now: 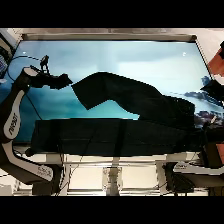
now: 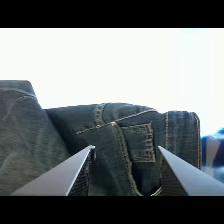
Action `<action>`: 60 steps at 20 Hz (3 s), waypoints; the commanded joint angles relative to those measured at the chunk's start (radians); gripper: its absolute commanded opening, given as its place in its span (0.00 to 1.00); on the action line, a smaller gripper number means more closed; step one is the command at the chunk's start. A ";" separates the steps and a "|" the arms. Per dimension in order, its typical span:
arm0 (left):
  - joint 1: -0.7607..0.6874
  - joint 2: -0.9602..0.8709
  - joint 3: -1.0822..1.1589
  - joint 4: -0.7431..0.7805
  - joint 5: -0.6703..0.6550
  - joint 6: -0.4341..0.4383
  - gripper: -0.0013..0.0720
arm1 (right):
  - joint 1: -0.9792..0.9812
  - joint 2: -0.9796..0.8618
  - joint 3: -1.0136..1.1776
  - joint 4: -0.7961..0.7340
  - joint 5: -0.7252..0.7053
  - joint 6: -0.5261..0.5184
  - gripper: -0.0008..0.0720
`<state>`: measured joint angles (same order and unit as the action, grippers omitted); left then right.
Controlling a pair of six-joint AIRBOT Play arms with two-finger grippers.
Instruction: Fold the clothes and pants, and hang the long-sleeved shirts on hangers.
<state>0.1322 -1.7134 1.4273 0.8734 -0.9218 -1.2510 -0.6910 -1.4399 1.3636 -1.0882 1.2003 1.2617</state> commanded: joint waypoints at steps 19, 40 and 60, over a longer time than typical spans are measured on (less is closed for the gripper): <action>-0.064 -0.138 0.025 0.060 0.204 -0.148 0.41 | 0.013 -0.041 0.001 -0.023 -0.011 0.001 0.64; 0.303 0.265 0.078 0.710 -0.235 -0.341 0.05 | 0.080 -0.201 0.002 -0.049 0.040 0.006 0.62; 0.306 0.265 0.078 0.713 -0.250 -0.328 0.05 | 0.292 -0.353 0.003 0.019 -0.166 0.054 0.06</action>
<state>0.4381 -1.4460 1.5043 1.5864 -1.1717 -1.5791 -0.4240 -1.7805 1.3655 -1.0950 1.0725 1.3182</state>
